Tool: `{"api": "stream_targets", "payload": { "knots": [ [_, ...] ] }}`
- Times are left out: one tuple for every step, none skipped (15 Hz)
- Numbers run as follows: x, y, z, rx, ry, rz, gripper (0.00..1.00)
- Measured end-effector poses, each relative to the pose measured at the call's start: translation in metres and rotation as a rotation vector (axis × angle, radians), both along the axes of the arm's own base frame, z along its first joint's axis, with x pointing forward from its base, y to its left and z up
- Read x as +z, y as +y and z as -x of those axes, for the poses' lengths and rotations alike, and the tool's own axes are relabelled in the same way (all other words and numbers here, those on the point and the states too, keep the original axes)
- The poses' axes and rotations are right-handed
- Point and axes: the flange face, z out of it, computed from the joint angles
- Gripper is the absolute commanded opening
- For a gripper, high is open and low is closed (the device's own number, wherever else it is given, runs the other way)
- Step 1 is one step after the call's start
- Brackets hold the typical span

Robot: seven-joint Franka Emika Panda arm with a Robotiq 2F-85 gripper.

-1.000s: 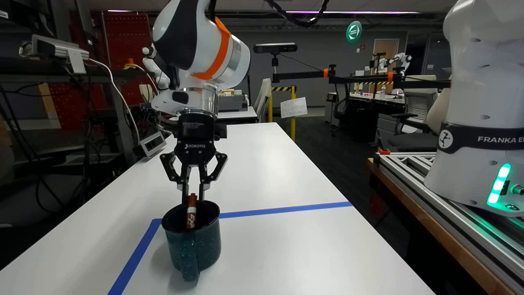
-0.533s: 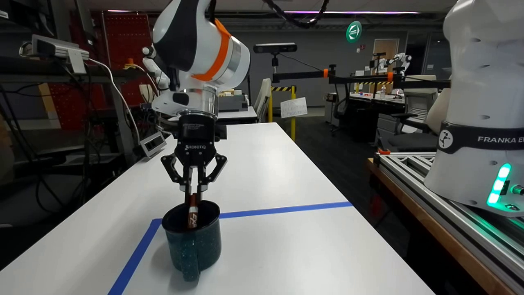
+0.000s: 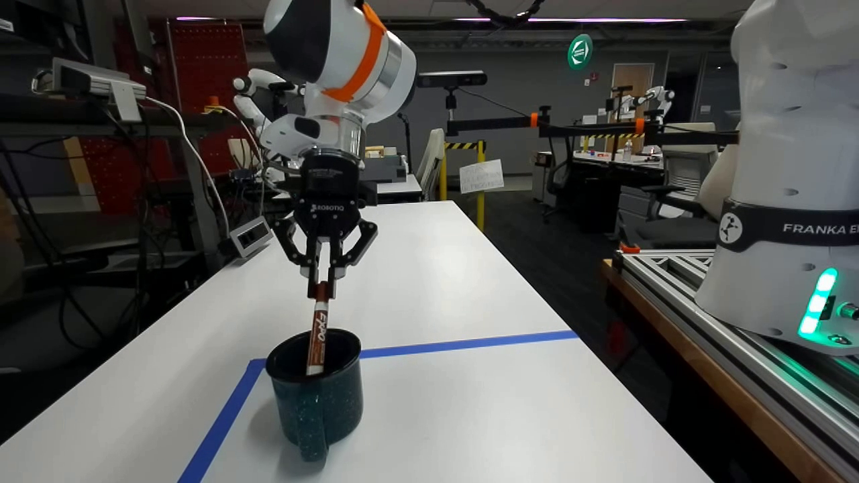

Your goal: Put the marker on the table

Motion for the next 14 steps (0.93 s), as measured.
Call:
{"api": "stream_targets", "payload": {
  "knots": [
    [0.007, -0.004, 0.003, 0.006, 0.004, -0.018, 0.05],
    [0.013, -0.008, 0.007, 0.011, 0.011, -0.038, 0.05],
    [0.019, -0.012, 0.012, 0.017, 0.017, -0.058, 0.05],
    [0.025, -0.017, 0.017, 0.025, 0.022, -0.074, 0.05],
    [0.03, -0.023, 0.022, 0.032, 0.027, -0.087, 0.05],
    [0.034, -0.027, 0.028, 0.041, 0.035, -0.101, 0.05],
    [0.037, -0.031, 0.034, 0.055, 0.043, -0.117, 0.05],
    [0.036, -0.032, 0.041, 0.073, 0.05, -0.132, 0.05],
    [0.034, -0.032, 0.047, 0.092, 0.059, -0.148, 0.05],
    [0.029, -0.031, 0.053, 0.108, 0.072, -0.16, 0.05],
    [0.023, -0.028, 0.059, 0.125, 0.086, -0.17, 0.05],
    [0.016, -0.024, 0.065, 0.141, 0.098, -0.176, 0.05],
    [0.008, -0.02, 0.07, 0.154, 0.113, -0.182, 0.05],
    [0.001, -0.016, 0.074, 0.167, 0.125, -0.186, 0.05]
  ]
}}
